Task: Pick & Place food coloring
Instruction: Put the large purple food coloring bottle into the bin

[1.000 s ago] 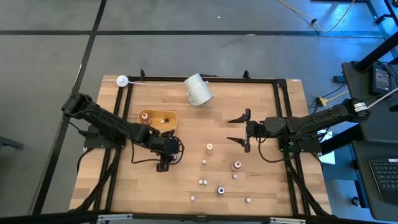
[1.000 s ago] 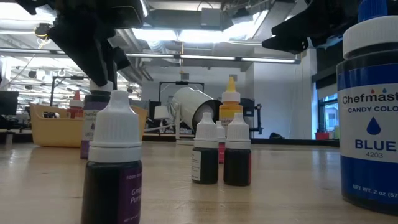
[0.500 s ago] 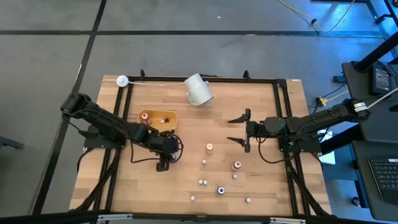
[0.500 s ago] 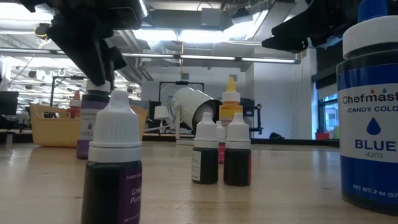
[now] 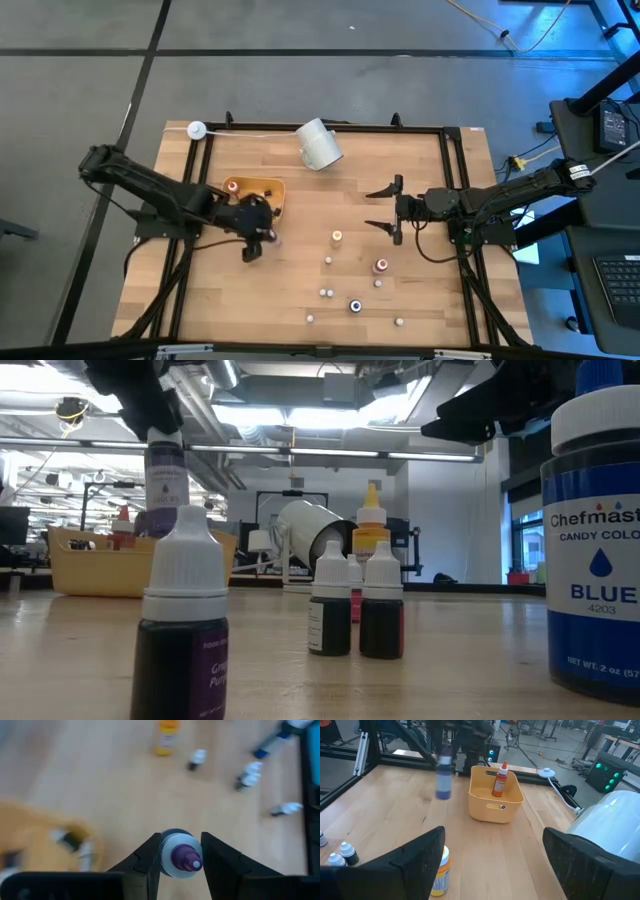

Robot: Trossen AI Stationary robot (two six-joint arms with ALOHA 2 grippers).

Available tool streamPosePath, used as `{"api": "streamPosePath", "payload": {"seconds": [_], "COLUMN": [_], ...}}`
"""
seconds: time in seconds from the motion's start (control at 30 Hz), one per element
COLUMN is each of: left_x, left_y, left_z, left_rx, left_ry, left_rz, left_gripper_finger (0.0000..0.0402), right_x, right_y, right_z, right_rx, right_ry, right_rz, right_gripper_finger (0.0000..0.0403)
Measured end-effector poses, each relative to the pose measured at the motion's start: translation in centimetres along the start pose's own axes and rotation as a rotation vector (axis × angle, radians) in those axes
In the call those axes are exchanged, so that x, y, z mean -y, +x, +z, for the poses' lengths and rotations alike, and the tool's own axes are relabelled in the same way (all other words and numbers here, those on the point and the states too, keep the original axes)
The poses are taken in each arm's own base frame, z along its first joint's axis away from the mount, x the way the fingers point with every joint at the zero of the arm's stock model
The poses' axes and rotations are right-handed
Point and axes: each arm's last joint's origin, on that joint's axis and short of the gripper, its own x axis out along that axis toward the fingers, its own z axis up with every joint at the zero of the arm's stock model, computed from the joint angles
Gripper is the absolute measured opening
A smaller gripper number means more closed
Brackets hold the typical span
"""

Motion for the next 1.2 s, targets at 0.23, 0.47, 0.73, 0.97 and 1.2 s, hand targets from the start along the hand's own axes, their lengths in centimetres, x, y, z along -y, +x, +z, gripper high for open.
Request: {"api": "streamPosePath", "payload": {"seconds": [0.23,0.47,0.73,0.97,1.2], "left_x": [-2.5,-4.1,-5.1,-6.4,-7.1], "left_y": [-3.7,-5.4,-4.7,-2.9,-2.7], "left_z": [-2.0,-3.3,-4.6,-6.7,-6.4], "left_rx": [-0.015,0.003,-0.043,-0.081,-0.033], "left_ry": [-0.184,-0.314,-0.428,-0.486,-0.534], "left_rz": [0.219,0.399,0.518,0.614,0.66], "left_gripper_finger": [0.0112,0.0114,0.0116,0.0111,0.0113], "right_x": [0.0,0.0,0.0,0.0,0.0], "right_y": [0.0,0.0,0.0,0.0,0.0], "right_z": [0.0,0.0,0.0,-0.1,-0.1], "right_rx": [-0.001,-0.001,-0.003,-0.007,-0.007], "right_ry": [0.0,0.0,-0.001,-0.002,-0.002], "right_rz": [0.0,0.0,0.001,0.001,0.0], "right_gripper_finger": [0.0337,0.0337,0.0337,0.0337,0.0337]}}
